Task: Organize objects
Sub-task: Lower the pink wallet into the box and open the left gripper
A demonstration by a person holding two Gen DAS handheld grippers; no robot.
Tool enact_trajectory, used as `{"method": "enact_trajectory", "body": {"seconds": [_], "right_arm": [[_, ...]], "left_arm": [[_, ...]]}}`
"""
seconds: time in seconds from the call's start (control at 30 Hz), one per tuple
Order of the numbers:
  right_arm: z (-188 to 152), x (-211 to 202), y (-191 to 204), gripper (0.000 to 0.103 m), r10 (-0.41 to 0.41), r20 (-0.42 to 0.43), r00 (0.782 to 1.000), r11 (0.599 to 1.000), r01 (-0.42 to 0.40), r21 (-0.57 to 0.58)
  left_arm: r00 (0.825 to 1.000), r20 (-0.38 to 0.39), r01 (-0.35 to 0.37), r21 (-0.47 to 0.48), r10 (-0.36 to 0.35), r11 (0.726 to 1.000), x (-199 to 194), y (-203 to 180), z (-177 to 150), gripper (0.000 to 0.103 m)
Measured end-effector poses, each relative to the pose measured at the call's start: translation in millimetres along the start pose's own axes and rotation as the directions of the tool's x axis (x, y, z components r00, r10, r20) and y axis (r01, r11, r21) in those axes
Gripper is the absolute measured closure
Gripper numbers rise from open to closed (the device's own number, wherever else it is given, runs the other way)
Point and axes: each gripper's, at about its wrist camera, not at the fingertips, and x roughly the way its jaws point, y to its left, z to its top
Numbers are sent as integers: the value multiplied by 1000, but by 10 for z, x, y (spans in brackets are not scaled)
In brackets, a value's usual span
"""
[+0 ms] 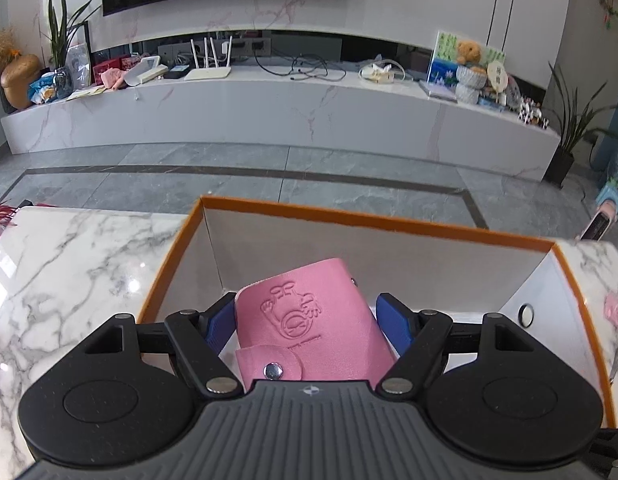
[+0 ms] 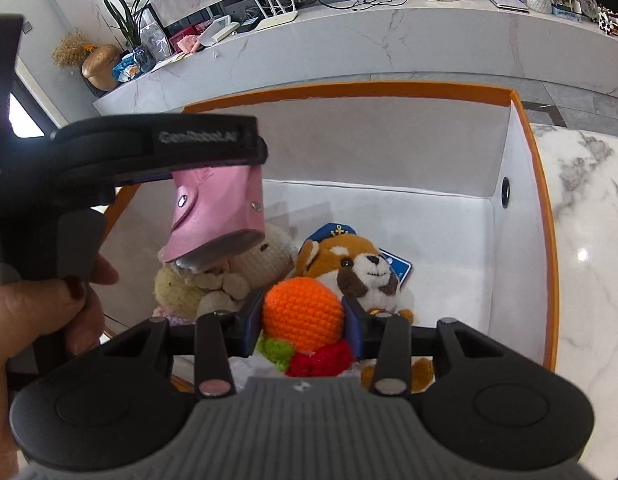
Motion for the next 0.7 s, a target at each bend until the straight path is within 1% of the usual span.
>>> {"method": "enact_trajectory", "body": {"seconds": [0.13,0.33,0.37,0.4,0.43,0.5,0.7], "right_arm": [[3,55,32,59,8,-14,1000,1000,-8,7],[-39,134,92,58,-1,-27,1000,1000,1,-5],[-45,137,94,58,0,-28,1000,1000,0,-4],[-51,144,80,58,0,-29,1000,1000,0,-4],[-54,148,81,58,-1,-31,1000,1000,1,-4],[-54,157,86,56,-13,-33,999,1000,13,-7],[-57,167,83,55,-16,-31,999,1000,16,-5]], "left_arm": [[1000,-25,-16,30,17,999,43,-49,-43,16],[998,-45,-36,43,38,998,77,-69,-61,16],[998,-46,-37,44,39,998,76,-67,-64,26],[997,-45,-53,49,55,997,77,-67,-58,50],[996,-55,-69,55,72,996,87,-63,-56,82],[996,-65,-59,40,61,997,108,-28,-59,82],[995,-76,-66,44,69,997,127,-4,-76,82]]}}
